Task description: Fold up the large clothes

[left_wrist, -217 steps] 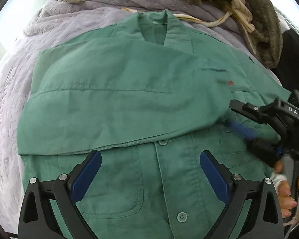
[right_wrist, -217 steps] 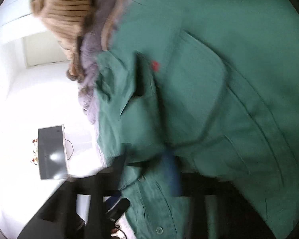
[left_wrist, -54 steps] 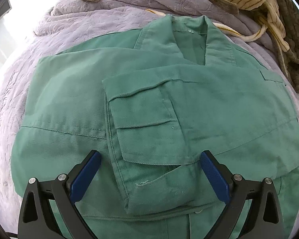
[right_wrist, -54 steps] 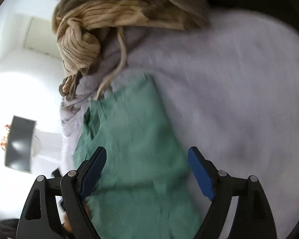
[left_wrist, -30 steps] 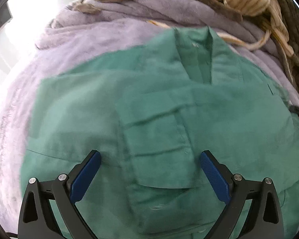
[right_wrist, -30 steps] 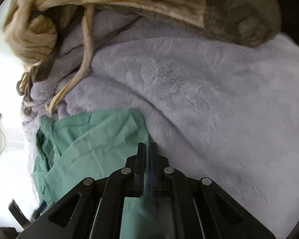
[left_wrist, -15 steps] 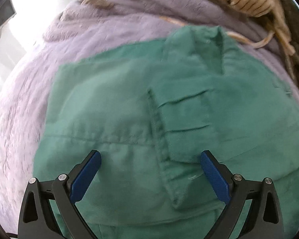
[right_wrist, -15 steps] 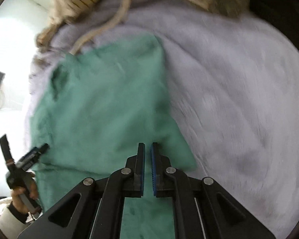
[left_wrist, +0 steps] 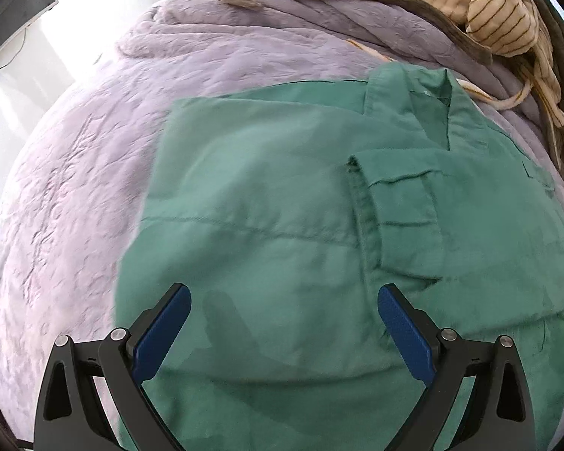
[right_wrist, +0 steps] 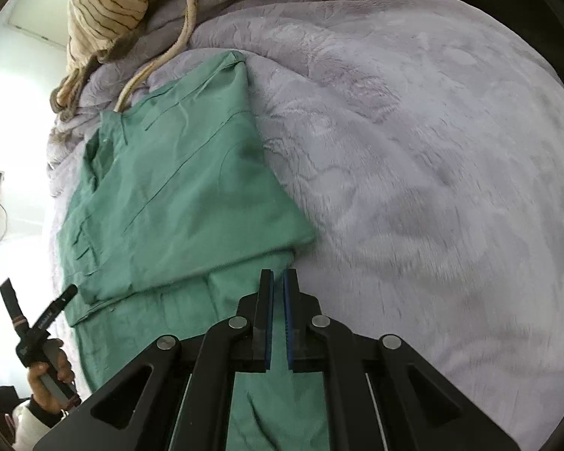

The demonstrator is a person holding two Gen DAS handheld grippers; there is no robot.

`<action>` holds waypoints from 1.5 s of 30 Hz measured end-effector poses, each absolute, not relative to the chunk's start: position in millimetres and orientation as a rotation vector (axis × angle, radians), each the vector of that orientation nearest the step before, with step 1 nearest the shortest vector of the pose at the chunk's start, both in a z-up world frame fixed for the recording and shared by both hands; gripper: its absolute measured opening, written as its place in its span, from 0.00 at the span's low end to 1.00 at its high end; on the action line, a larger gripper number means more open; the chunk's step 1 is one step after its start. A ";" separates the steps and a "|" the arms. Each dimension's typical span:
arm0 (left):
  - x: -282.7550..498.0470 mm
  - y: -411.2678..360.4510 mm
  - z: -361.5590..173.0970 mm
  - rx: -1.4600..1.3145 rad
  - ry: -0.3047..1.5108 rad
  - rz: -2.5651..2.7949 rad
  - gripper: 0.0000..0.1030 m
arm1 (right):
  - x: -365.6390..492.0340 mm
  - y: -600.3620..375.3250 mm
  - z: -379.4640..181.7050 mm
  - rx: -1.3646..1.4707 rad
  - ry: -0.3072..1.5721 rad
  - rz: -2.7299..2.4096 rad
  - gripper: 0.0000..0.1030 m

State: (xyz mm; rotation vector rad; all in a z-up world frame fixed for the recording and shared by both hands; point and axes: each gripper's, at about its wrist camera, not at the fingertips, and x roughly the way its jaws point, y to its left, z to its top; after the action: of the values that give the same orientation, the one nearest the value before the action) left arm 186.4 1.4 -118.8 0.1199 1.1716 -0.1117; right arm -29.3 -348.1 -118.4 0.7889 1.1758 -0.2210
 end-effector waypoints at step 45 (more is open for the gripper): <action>63.7 37.9 -93.3 0.148 1.362 -0.155 0.97 | -89.7 -252.6 -114.7 0.827 1.383 -0.213 0.51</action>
State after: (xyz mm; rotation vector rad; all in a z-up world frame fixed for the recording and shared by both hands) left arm 63.7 37.9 -93.3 0.1483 1.3625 -0.1550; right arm -89.7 -252.6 -114.7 0.8268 1.3828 -0.2133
